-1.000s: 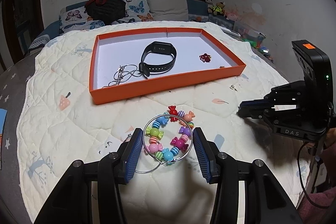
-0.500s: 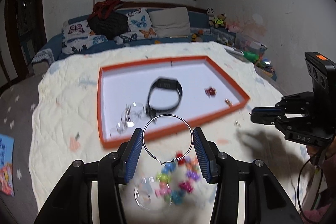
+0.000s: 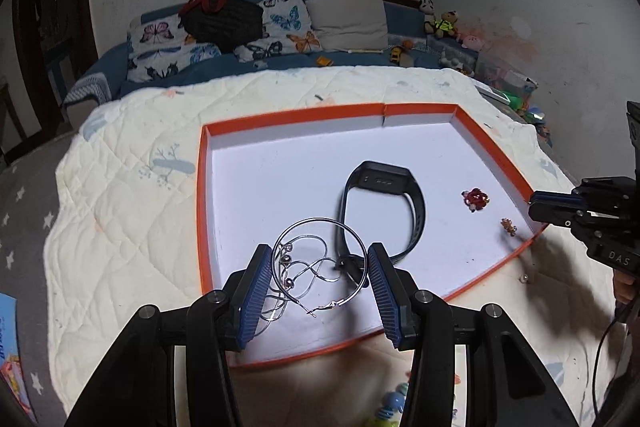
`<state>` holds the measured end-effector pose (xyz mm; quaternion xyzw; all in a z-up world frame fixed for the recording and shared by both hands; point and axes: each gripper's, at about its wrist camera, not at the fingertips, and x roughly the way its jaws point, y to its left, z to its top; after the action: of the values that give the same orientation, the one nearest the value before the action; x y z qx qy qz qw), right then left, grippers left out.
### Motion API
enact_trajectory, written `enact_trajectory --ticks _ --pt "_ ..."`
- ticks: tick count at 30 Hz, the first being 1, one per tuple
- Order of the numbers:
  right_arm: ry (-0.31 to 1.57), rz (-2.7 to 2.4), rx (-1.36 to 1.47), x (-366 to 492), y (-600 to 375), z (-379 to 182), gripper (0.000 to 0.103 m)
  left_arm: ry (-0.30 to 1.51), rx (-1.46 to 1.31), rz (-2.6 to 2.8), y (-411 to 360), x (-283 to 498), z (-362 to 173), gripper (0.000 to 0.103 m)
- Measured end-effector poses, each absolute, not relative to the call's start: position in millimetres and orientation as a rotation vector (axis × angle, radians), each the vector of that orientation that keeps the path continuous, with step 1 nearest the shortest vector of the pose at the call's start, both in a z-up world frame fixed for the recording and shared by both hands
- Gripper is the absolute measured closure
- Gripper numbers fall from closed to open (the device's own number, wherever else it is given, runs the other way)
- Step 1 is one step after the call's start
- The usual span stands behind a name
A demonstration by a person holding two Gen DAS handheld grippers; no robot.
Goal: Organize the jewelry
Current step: 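Carry the silver hoops into the tray with left while right drops the pearl earring there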
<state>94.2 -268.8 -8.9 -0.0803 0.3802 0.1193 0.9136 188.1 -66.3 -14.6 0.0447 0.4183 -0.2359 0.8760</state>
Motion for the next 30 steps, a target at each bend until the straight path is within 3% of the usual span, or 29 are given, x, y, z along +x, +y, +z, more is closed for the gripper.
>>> enact_trajectory --ticks 22,30 --pt "0.833 0.231 -0.162 101.5 -276.1 -22.3 0.092 0.898 0.117 -0.575 -102.7 184.1 -35.6 0.051" --pt "0.84 0.23 -0.148 101.8 -277.7 -22.2 0.092 0.907 0.088 -0.571 -96.9 183.8 -34.7 0.044"
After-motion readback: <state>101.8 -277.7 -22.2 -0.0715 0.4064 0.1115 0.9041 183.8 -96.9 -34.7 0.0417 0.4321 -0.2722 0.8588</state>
